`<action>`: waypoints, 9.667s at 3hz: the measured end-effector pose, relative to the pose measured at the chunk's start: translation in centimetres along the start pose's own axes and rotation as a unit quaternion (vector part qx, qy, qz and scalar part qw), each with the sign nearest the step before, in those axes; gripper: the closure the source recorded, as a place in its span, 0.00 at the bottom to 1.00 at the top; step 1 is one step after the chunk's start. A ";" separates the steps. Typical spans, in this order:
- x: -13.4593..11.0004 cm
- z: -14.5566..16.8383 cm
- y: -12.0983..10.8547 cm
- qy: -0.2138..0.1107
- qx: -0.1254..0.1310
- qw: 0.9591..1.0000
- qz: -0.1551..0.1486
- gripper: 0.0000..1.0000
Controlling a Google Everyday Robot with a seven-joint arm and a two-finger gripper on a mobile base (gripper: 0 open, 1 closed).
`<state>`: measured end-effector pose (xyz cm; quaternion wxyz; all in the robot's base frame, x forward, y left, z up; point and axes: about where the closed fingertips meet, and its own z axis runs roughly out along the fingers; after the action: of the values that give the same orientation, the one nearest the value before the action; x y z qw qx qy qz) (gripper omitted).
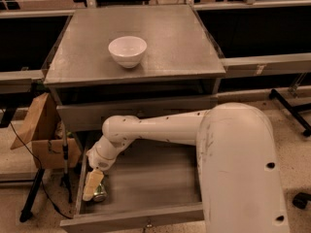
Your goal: Pick green can from middle drawer and place on counter
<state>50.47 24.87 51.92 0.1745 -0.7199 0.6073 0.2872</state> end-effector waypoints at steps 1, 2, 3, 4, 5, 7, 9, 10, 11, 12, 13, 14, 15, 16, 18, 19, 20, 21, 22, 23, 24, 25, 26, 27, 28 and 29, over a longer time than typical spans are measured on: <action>0.0 0.1 0.0 -0.001 0.000 1.000 -0.001 0.00; 0.1 1.1 -0.3 -0.011 0.000 1.000 -0.010 0.00; 2.6 5.0 -2.4 -0.037 0.011 0.999 -0.010 0.00; 4.8 7.6 -3.5 -0.058 0.018 0.998 0.004 0.00; 6.7 9.1 -4.0 -0.064 0.028 0.997 0.022 0.00; 9.1 11.6 -4.5 -0.063 0.042 0.996 0.051 0.00; 9.9 11.4 -4.8 -0.081 0.061 0.993 0.053 0.49; 10.7 9.7 -4.4 -0.081 0.075 0.992 0.057 0.72; 12.1 5.5 -3.2 -0.062 0.085 0.992 0.064 0.97; 13.2 -0.6 -2.1 -0.036 0.099 0.992 0.065 1.00; 13.6 -9.6 -0.4 0.011 0.112 0.992 0.064 1.00; 12.0 -18.6 0.5 0.053 0.135 0.988 0.053 1.00; 9.5 -29.3 0.7 0.097 0.165 0.980 0.055 1.00; 7.7 -35.7 0.2 0.127 0.180 0.973 0.068 1.00; 5.7 -44.1 -2.9 0.142 0.217 0.959 0.118 1.00; 7.4 -45.4 -3.9 0.109 0.243 0.950 0.160 1.00; 9.8 -47.5 -4.6 0.060 0.295 0.932 0.201 1.00; 9.7 -47.7 -4.7 0.060 0.297 0.931 0.202 1.00; 9.4 -48.7 -4.9 0.060 0.304 0.929 0.203 1.00; 7.5 -52.4 -5.9 0.065 0.339 0.917 0.199 1.00; 6.9 -55.2 -8.0 0.048 0.366 0.905 0.210 1.00; 8.3 -56.9 -10.2 0.012 0.381 0.892 0.241 1.00; 9.9 -57.0 -12.3 -0.050 0.385 0.880 0.274 1.00; 9.9 -56.9 -13.7 -0.113 0.386 0.868 0.290 1.00; 9.4 -56.4 -14.9 -0.149 0.379 0.864 0.295 0.85; 9.1 -56.0 -15.6 -0.163 0.372 0.862 0.301 0.61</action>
Offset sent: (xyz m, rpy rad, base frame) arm 0.0044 0.0111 -0.0175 0.0534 -0.0203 0.0212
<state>77.83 -12.66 88.03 0.4313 -0.3261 0.8191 0.1917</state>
